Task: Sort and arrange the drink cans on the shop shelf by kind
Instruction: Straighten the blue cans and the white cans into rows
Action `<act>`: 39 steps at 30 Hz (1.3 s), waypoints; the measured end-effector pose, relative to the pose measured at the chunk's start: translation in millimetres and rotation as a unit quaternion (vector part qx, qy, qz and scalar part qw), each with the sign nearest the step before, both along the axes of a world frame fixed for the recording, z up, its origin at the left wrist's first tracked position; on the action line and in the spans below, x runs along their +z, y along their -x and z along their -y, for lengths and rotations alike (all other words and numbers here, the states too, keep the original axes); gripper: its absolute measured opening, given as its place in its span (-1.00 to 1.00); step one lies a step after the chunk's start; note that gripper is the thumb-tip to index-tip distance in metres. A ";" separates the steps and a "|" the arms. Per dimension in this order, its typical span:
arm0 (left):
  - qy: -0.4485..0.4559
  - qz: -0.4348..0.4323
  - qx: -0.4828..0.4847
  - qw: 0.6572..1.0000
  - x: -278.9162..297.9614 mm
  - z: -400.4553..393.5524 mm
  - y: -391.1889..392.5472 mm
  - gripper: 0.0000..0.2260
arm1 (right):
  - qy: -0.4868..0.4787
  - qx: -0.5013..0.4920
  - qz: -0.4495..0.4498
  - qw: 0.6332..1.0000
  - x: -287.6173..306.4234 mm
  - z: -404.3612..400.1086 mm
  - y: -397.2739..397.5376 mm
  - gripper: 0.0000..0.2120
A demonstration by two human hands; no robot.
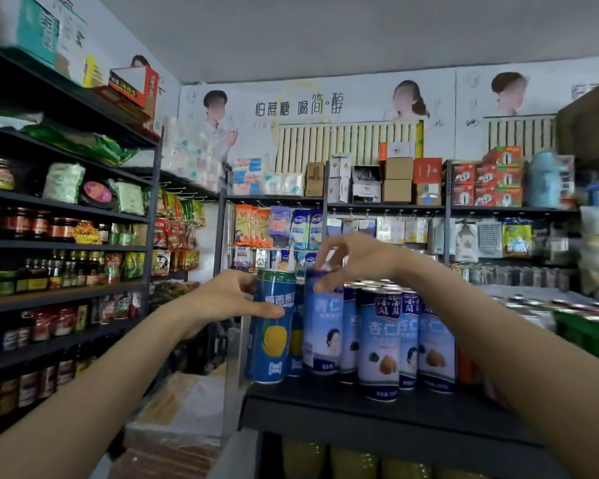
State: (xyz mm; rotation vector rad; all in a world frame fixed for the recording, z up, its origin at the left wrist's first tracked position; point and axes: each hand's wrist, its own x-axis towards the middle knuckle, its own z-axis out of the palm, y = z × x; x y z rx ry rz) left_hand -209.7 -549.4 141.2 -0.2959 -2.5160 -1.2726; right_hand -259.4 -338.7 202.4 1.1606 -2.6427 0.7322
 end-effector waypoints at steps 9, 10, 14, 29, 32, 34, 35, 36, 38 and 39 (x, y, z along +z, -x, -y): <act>0.014 0.011 -0.005 1.000 -1.8 -12.9 5.3 -0.51 | 0.108 -0.037 -0.069 0.991 64.5 -79.2 -53.6 -0.53; 0.016 0.013 -0.011 1.000 -2.9 -18.5 6.8 -0.65 | 0.072 -0.054 -0.065 0.994 60.7 -86.3 -55.7 -0.54; 0.038 -0.010 -0.025 0.999 -7.9 -40.2 16.3 -0.77 | -0.031 -0.116 -0.022 0.993 28.1 -109.6 -46.3 -0.64; 0.391 0.005 0.130 0.911 12.0 -76.6 25.3 -0.51 | -0.116 -0.241 -0.084 0.960 -17.2 -138.7 -1.9 -0.67; 0.421 0.034 0.139 0.895 23.0 -78.1 18.6 -0.37 | -0.161 -0.261 -0.071 0.949 -15.0 -139.1 0.5 -0.64; 0.446 0.014 0.159 0.881 33.0 -81.2 14.9 -0.35 | -0.159 -0.259 -0.066 0.950 -11.3 -138.4 3.7 -0.63; 0.451 -0.019 0.167 0.877 39.0 -85.0 14.8 -0.36 | -0.137 -0.251 -0.076 0.955 -8.9 -137.8 6.6 -0.63; 0.446 -0.055 0.164 0.878 45.2 -90.6 17.2 -0.39 | -0.103 -0.240 -0.094 0.961 -5.8 -137.1 10.3 -0.66; 0.422 -0.101 0.118 0.893 56.2 -108.2 26.3 -0.47 | -0.053 -0.213 -0.123 0.968 1.6 -136.2 19.6 -0.76; 0.418 -0.108 0.087 0.898 60.8 -119.1 32.4 -0.52 | -0.054 -0.200 -0.129 0.970 5.3 -135.3 25.1 -0.81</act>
